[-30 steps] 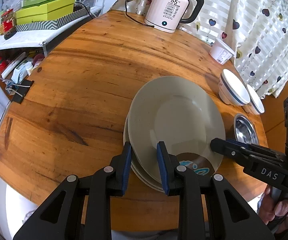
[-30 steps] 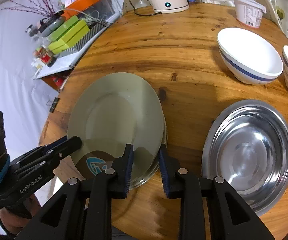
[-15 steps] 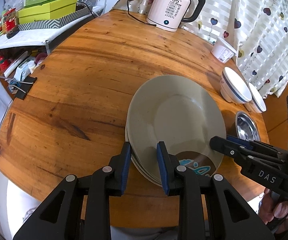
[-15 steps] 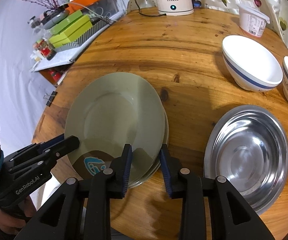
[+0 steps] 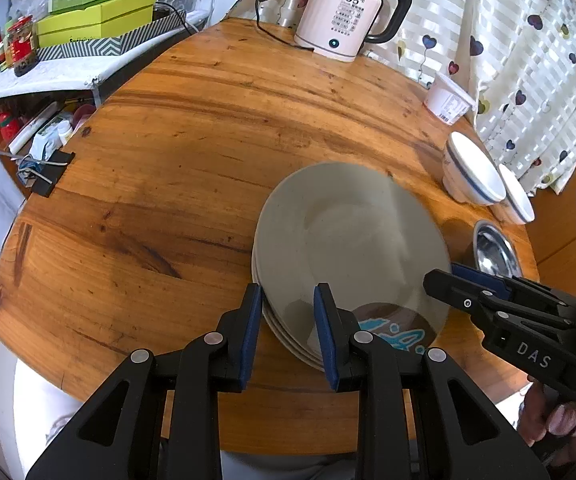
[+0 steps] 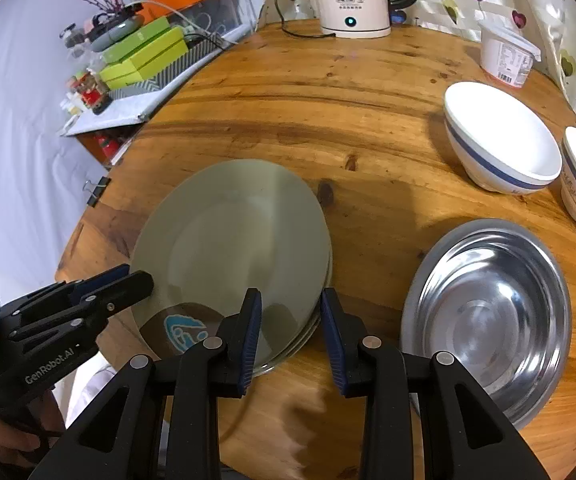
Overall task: Organize plates and bowls
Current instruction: 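Open the right gripper to release the plate stack and withdraw it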
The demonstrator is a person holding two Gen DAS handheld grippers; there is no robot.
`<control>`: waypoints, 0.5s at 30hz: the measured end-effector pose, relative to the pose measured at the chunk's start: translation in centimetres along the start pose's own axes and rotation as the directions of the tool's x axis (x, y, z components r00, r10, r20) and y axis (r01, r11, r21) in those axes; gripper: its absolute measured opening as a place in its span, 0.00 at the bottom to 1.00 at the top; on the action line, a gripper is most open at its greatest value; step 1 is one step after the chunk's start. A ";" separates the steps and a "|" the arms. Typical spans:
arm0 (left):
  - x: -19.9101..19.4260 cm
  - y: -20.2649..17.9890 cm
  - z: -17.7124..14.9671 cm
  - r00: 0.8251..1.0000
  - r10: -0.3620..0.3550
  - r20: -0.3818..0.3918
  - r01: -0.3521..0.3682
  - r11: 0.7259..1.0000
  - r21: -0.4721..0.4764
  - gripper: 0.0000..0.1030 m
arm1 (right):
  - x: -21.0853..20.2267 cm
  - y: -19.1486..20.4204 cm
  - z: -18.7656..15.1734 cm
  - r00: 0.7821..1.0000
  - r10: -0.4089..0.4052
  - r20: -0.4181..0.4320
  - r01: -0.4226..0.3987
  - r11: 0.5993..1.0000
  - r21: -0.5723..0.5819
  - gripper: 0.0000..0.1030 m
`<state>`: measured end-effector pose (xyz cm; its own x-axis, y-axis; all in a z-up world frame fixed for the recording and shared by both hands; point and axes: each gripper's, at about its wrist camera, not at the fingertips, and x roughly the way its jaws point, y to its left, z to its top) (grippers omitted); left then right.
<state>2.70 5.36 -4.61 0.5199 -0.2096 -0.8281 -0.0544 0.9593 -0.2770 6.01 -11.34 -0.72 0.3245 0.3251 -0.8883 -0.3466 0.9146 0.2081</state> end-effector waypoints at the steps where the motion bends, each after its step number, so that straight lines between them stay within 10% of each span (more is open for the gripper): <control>1: -0.1 0.0 0.1 1.000 0.002 0.004 -0.002 1.000 0.001 0.26 | -0.1 0.0 0.0 1.000 -0.001 0.005 0.001 1.000 0.000 0.30; 15: -0.3 0.0 0.4 1.000 0.004 0.025 -0.004 1.000 0.005 0.26 | -0.7 0.1 0.1 0.999 0.016 0.030 -0.016 1.000 -0.011 0.30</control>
<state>2.89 5.47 -4.14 0.5405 -0.2010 -0.8170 -0.0526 0.9611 -0.2713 5.86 -11.48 -0.07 0.3449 0.3471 -0.8721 -0.3615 0.9066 0.2178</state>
